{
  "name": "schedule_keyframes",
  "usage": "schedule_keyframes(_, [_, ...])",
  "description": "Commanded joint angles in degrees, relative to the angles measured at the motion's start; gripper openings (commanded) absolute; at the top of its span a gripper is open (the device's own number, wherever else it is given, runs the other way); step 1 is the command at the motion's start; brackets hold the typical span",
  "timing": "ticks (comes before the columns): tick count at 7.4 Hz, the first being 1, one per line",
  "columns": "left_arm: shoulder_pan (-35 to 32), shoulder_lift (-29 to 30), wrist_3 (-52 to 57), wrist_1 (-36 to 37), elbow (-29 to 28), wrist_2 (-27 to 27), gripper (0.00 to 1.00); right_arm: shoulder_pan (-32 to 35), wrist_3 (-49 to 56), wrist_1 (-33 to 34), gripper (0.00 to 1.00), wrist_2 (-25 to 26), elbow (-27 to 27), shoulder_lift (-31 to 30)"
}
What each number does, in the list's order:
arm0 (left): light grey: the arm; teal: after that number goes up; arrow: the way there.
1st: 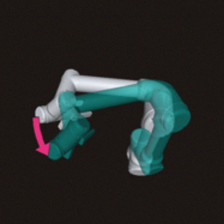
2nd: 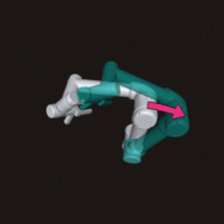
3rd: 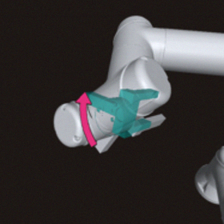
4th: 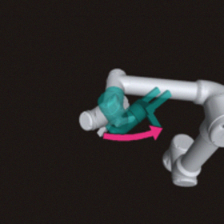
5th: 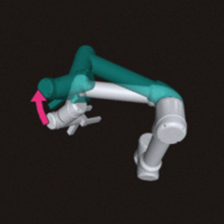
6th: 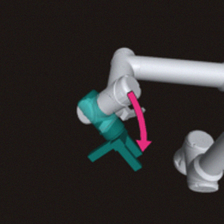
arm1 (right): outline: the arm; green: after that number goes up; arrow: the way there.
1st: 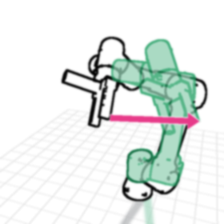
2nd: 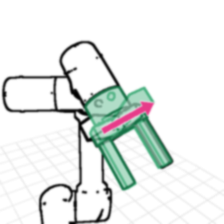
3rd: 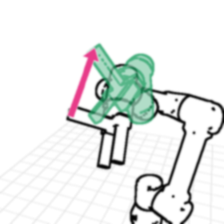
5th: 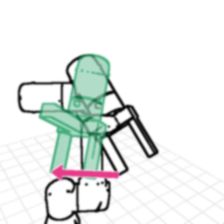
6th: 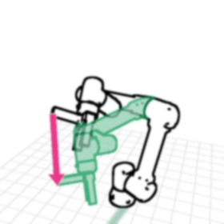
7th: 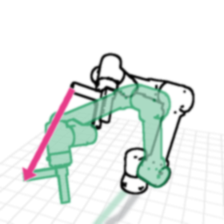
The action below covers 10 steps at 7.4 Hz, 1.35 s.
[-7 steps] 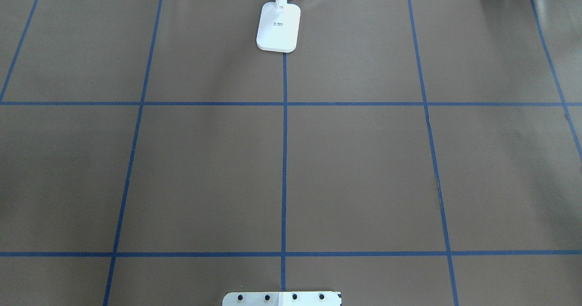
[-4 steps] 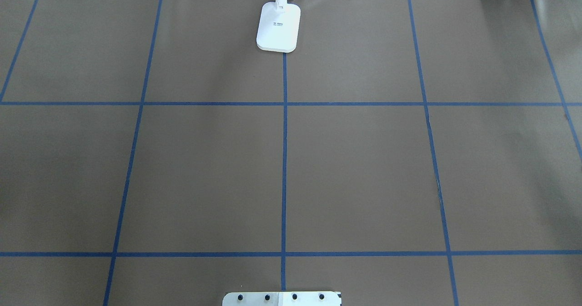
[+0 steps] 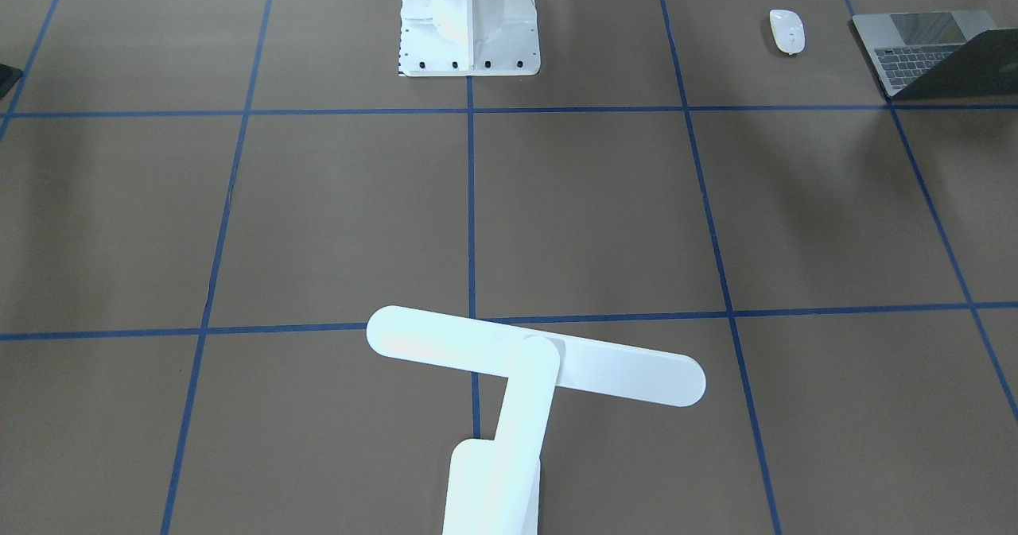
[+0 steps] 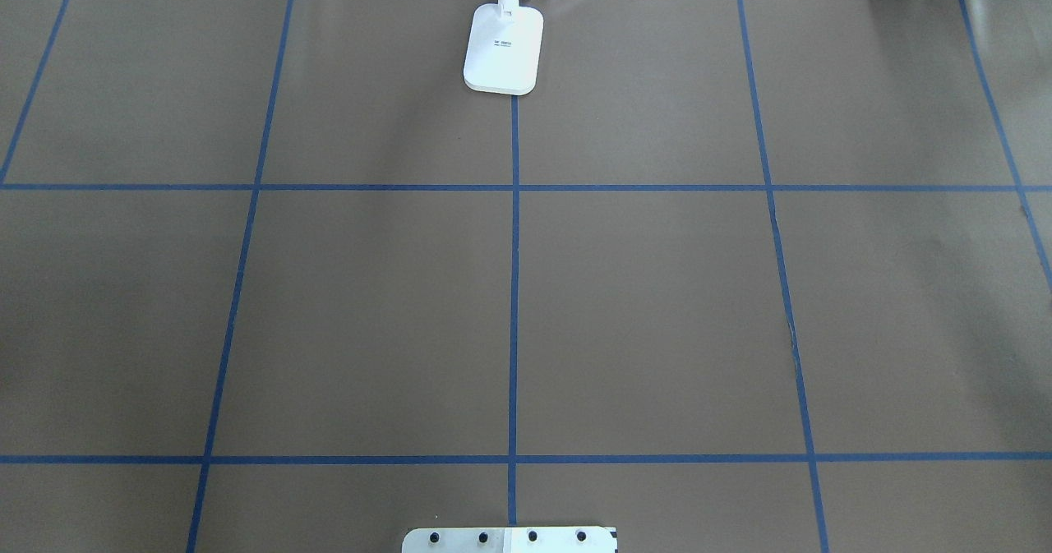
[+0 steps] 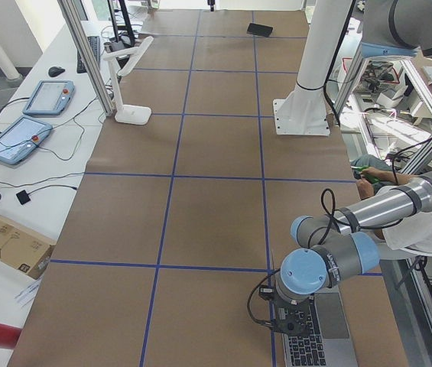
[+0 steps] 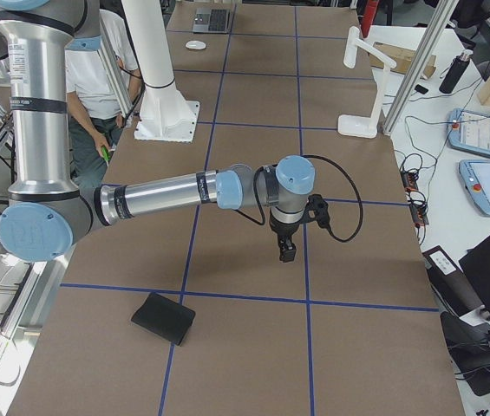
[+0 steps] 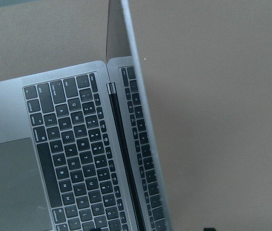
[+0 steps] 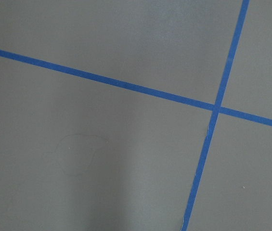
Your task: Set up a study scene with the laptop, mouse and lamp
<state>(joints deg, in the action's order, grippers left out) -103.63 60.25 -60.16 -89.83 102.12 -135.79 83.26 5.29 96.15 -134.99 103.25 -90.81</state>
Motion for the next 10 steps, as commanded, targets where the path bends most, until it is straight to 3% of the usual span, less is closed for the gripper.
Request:
schedule_keyframes(1, [0.0, 0.3, 0.4, 0.6, 1.5, 0.0, 0.0, 0.0, 0.0, 0.0, 0.99, 0.0, 0.1, 0.0])
schedule_keyframes(4, [0.1, 7.6, 0.5, 6.1, 4.7, 0.0, 0.0, 0.0, -0.1, 0.0, 0.99, -0.1, -0.4, 0.0])
schedule_keyframes(6, [1.3, 19.7, 0.5, 13.3, 5.1, 0.0, 0.0, 0.0, -0.1, 0.1, 0.99, -0.1, -1.4, 0.2])
schedule_keyframes(7, [5.0, 25.3, -0.3, 13.8, 5.0, 0.1, 0.0, 0.0, -0.1, 0.1, 0.99, -0.1, -1.4, 0.3])
schedule_keyframes(10, [13.9, 44.4, -8.4, 14.8, -1.4, 0.0, 0.0, 0.0, 0.0, 0.1, 0.99, 0.1, -1.6, 0.9])
